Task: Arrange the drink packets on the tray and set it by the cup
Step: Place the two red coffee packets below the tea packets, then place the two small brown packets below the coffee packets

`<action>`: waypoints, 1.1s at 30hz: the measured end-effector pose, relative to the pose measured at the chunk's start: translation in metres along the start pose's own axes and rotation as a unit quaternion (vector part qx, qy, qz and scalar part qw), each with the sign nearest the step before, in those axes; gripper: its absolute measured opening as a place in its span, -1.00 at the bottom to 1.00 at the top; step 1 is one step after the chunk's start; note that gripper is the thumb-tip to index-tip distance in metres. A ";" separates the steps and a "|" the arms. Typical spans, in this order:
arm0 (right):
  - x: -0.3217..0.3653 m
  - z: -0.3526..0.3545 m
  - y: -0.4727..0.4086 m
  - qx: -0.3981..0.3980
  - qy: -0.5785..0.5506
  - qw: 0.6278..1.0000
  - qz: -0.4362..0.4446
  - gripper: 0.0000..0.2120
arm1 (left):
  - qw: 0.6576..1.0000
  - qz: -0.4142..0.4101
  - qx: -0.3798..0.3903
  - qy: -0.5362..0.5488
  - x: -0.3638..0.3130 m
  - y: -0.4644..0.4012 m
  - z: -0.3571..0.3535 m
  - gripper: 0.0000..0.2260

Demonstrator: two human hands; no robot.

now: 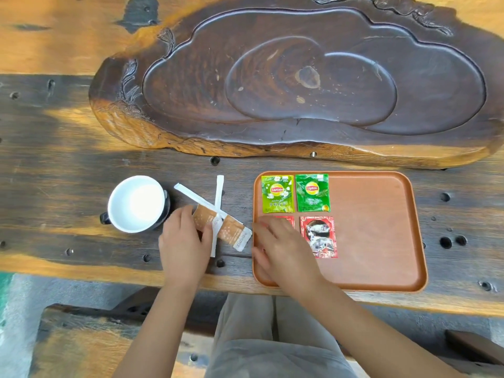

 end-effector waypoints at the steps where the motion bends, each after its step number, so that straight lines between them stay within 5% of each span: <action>1: 0.008 -0.008 -0.009 0.017 0.020 1.000 0.002 -0.66 | 1.000 -0.001 0.013 -0.012 0.004 -0.004 -0.004 -0.63; 9: 0.018 -0.040 -0.041 0.076 0.154 0.984 -0.055 -0.56 | 0.999 0.013 0.024 -0.025 0.008 -0.011 -0.017 -0.57; 16: 0.019 -0.037 -0.042 0.049 0.128 0.988 -0.073 -0.50 | 0.999 0.035 0.012 -0.004 0.013 -0.009 -0.007 -0.57; 22: 0.009 -0.030 -0.034 0.038 -0.064 0.993 -0.092 -0.67 | 0.992 0.068 -0.021 0.102 0.014 0.010 0.008 -0.86; 27: -0.015 -0.005 -0.018 0.008 -0.276 0.955 -0.105 -0.88 | 0.958 0.111 -0.048 0.262 0.017 0.028 0.029 -0.97; 33: -0.079 0.044 0.037 -0.007 -0.276 0.953 -0.123 -0.84 | 0.952 0.045 0.079 0.293 -0.026 0.050 0.005 -0.87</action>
Point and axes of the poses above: each hand's wrist, its own y-axis away from the middle knuckle, its own z-axis out of the back of the hand, x = y × z, the point moved 9 cm from there along -y, towards the middle knuckle, and after that the axes turned 11 degrees about x, right-handed, at the moved point
